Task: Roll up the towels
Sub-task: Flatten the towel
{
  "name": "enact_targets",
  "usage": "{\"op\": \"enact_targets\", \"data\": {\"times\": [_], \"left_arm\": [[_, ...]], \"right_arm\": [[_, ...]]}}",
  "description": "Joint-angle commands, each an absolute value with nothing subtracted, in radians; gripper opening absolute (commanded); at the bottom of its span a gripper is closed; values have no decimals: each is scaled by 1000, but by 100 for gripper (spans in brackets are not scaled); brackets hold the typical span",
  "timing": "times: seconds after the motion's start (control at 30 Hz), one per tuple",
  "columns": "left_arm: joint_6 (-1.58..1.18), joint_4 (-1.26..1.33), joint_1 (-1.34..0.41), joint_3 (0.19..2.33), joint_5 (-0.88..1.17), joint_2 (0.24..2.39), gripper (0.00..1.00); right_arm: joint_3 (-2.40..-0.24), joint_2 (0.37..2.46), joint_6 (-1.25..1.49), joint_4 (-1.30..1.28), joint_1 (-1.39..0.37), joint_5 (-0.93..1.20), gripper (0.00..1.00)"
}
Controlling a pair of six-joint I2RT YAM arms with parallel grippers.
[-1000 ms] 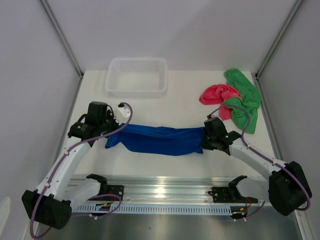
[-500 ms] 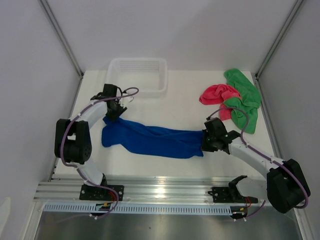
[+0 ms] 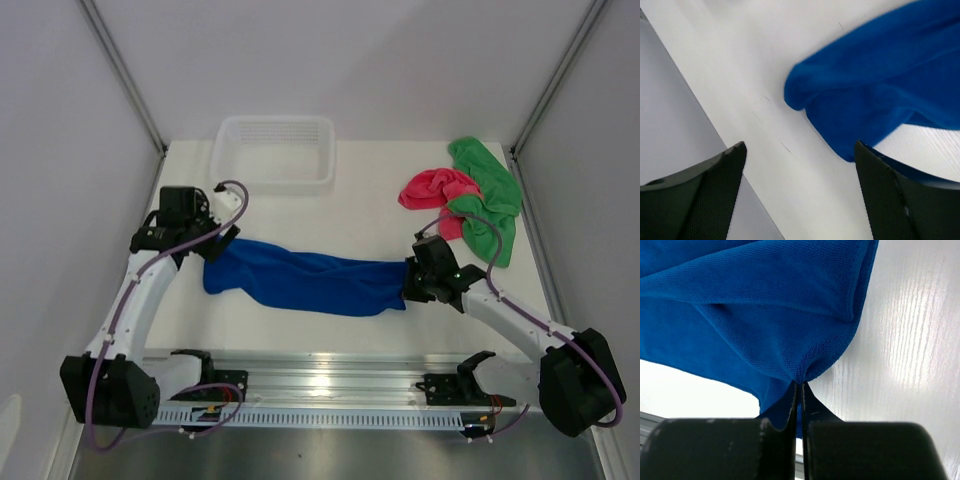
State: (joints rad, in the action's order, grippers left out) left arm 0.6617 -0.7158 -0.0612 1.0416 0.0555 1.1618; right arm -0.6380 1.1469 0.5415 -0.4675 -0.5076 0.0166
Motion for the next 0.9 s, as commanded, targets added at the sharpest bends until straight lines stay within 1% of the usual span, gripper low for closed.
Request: {"op": "enact_targets", "data": {"times": [0.0, 0.03, 0.07, 0.1, 0.2, 0.4, 0.63, 0.67, 0.77, 0.8, 0.87], "left_arm": [[733, -830, -57, 899, 54, 1154, 77], [758, -815, -57, 866, 48, 1143, 73], [819, -801, -58, 839, 48, 1141, 71], [842, -748, -61, 751, 28, 1141, 71], [907, -680, -77, 678, 11, 1173, 73], [858, -595, -94, 699, -15, 1322, 73], [828, -496, -97, 695, -58, 1410, 70], [828, -485, -98, 690, -63, 1413, 69], [819, -471, -98, 698, -58, 1434, 60], [818, -471, -97, 699, -55, 1439, 53], [807, -491, -97, 710, -38, 1445, 44]], "right_arm": [[-615, 1124, 537, -414, -511, 20, 0], [-609, 1123, 537, -396, -511, 26, 0], [-606, 1123, 538, -388, -509, 32, 0], [-601, 1126, 537, -379, -509, 41, 0], [-604, 1138, 523, -377, -509, 38, 0], [-601, 1149, 522, -376, -508, 35, 0], [-607, 1146, 525, -403, -506, 23, 0], [-609, 1144, 525, -408, -505, 18, 0], [-609, 1132, 526, -416, -505, 8, 0], [-609, 1129, 526, -420, -505, 6, 0], [-612, 1127, 525, -428, -503, 3, 0]]}}
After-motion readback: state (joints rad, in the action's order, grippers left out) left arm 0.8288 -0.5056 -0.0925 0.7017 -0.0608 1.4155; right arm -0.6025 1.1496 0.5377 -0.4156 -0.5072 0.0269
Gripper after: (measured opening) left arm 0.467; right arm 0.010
